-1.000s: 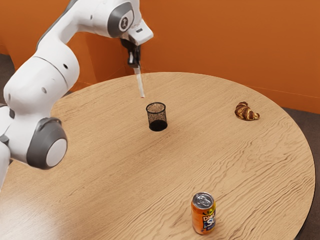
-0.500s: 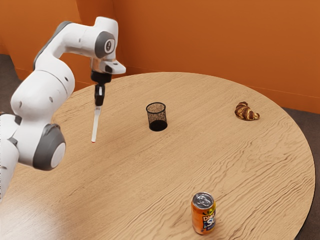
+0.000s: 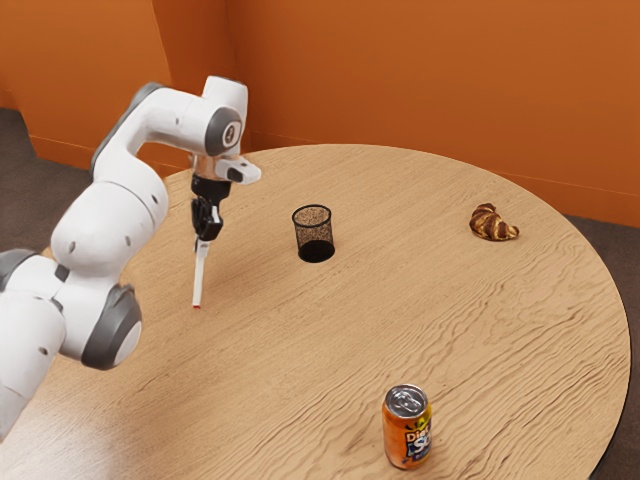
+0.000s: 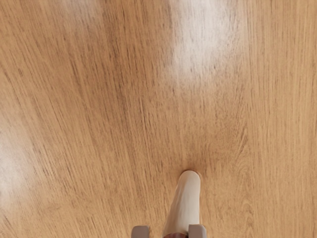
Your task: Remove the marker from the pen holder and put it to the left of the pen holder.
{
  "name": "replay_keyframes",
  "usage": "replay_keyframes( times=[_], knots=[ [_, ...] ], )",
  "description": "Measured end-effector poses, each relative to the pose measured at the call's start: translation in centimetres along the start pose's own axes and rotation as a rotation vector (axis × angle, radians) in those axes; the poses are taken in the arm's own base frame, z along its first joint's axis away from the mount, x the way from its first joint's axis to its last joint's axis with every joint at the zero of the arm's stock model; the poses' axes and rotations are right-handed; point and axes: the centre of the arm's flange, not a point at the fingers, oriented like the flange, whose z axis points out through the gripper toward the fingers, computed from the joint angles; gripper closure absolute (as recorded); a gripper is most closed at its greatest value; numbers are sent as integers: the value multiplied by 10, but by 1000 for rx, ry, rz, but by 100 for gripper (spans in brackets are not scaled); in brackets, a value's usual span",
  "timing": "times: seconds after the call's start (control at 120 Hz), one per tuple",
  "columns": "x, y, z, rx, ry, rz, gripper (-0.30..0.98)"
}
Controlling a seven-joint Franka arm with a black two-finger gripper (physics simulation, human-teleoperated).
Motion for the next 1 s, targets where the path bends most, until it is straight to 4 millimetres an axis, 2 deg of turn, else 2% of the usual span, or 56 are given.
replay_keyframes(
  times=[0.167,0.358,0.533,0.592,0.658,0.725,0.792,0.817,0.842,0.883,1.0],
  knots=[
    [12,-2,14,2,13,-21,77],
    [17,-1,19,-7,25,-45,35],
    [17,-1,16,-2,40,-65,16],
    [8,6,-9,-10,64,-73,12],
    [-18,35,-67,-45,114,-71,9],
    [-48,96,-133,-54,171,-6,6],
    [-86,166,-184,-22,231,109,5],
    [-101,187,-201,8,252,142,4],
    [-112,199,-213,36,268,165,4],
    [-123,209,-224,71,291,188,3],
    [-137,216,-241,136,330,217,2]
  ],
)
